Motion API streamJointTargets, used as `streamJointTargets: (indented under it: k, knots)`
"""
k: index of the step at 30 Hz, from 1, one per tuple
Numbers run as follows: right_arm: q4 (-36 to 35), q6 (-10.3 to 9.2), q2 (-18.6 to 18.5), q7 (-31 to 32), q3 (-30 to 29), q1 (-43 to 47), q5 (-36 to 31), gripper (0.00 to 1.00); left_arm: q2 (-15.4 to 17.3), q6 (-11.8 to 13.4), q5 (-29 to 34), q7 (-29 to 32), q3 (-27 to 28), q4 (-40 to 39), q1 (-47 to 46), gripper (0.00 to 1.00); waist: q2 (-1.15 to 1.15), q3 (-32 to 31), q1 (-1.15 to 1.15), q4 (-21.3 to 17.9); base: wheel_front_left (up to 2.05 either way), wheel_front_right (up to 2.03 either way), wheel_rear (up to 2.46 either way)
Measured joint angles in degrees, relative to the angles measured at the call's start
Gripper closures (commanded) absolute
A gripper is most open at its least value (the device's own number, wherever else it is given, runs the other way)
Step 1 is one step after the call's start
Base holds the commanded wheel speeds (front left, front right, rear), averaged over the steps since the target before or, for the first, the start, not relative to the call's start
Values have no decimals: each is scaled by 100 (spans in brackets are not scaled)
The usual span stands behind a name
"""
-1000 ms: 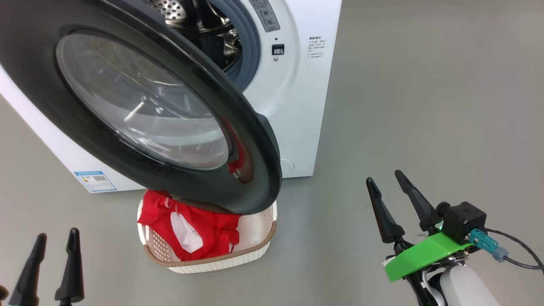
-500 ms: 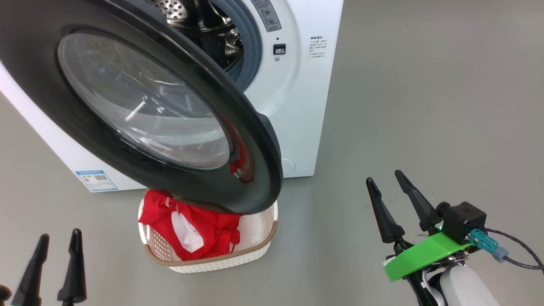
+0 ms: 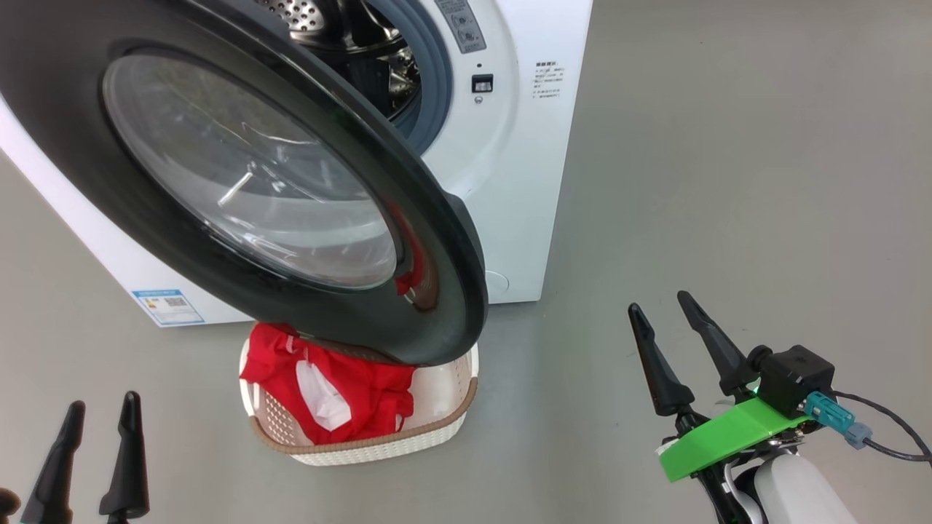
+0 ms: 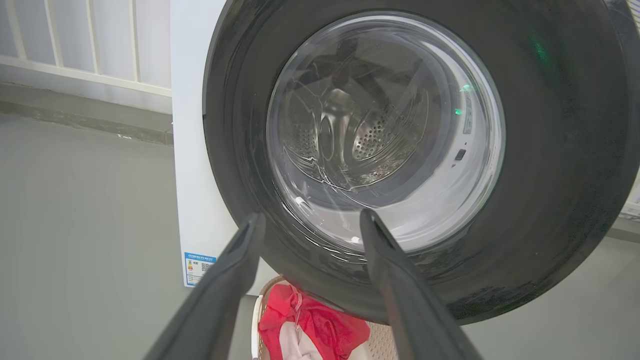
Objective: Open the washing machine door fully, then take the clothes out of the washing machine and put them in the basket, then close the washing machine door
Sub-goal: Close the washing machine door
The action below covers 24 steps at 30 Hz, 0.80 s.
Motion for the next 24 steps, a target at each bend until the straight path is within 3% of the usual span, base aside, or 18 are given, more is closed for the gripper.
streamJointTargets:
  k: [8,9,10,14,24]
  knots:
    - [-7,0,-2,0,-10,0,0,0,-1,-1,0,0,0,5,-1,0,0,13,0,45,0,0,0]
    - [-5,0,-4,0,-13,0,0,15,-1,-1,0,0,0,7,-1,0,0,13,0,52,0,0,0]
    - [-5,0,-10,0,-16,0,0,42,-1,-1,0,0,-1,9,-1,0,0,13,0,60,0,0,0]
    - [-21,0,-41,0,-23,-6,0,100,-2,-1,0,0,-10,20,-1,0,0,14,0,104,0,0,0]
    - [-353,0,-109,0,-18,-377,51,100,-11,-7,0,0,-85,62,-6,0,0,21,0,310,0,0,0]
